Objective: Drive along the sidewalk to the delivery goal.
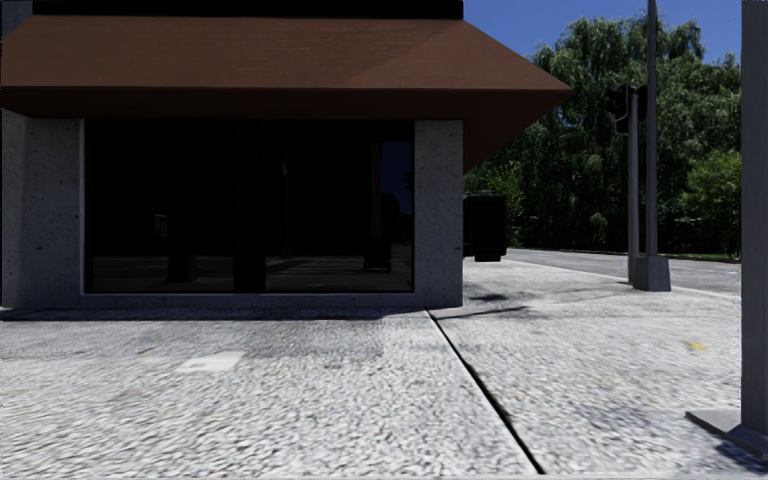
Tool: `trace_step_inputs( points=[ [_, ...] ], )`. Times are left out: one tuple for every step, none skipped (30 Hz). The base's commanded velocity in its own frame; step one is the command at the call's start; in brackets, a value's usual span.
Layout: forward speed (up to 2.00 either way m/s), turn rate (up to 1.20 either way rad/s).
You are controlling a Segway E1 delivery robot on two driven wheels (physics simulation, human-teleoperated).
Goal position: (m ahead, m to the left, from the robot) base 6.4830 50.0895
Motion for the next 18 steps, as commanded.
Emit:
trace_step_inputs(
  points=[
    [1.35,0.00],
    [1.35,0.00],
    [1.35,0.00],
    [1.35,0.00],
    [1.35,0.00],
    [1.35,0.00],
    [1.35,0.00],
    [1.35,0.00],
    [1.35,0.00],
    [1.35,0.00],
    [1.35,0.00],
    [1.35,0.00],
    [1.35,0.00],
    [1.35,0.00],
    [1.35,0.00],
    [1.35,0.00],
    [1.35,0.00],
    [1.35,0.00]
  ],
)
